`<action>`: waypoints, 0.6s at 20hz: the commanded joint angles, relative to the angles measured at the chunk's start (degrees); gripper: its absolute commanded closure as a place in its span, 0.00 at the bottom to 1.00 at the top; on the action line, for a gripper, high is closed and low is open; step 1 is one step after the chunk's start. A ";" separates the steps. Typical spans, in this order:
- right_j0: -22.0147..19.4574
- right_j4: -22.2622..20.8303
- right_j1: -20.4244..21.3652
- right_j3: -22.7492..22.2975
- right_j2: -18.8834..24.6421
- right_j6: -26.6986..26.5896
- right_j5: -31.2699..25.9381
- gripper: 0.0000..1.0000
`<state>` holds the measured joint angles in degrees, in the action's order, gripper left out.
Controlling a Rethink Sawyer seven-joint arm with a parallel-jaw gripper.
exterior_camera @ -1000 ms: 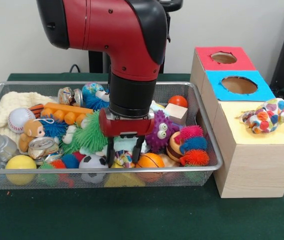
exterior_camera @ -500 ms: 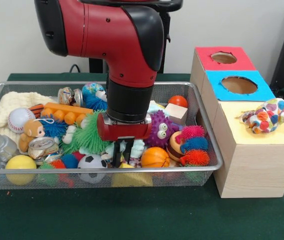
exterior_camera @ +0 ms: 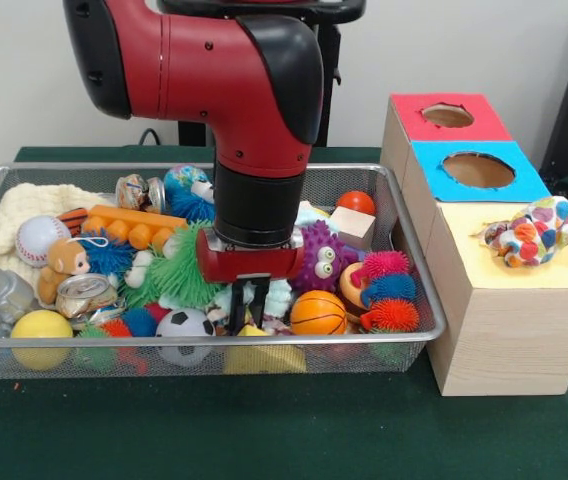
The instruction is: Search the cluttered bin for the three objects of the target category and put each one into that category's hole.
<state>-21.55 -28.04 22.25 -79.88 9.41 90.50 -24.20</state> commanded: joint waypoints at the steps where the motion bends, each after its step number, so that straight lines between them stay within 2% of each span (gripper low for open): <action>1: -1.21 3.33 2.59 -7.46 3.71 1.93 -7.27 1.00; 4: -1.77 5.71 10.44 -12.50 4.74 0.89 -10.28 1.00; 7: -2.78 9.44 16.14 -16.08 5.99 1.31 -12.96 1.00; 12: -2.24 10.95 19.44 -17.79 5.63 1.24 -13.35 1.00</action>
<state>-22.73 -20.62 34.61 -89.84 10.69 90.50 -29.56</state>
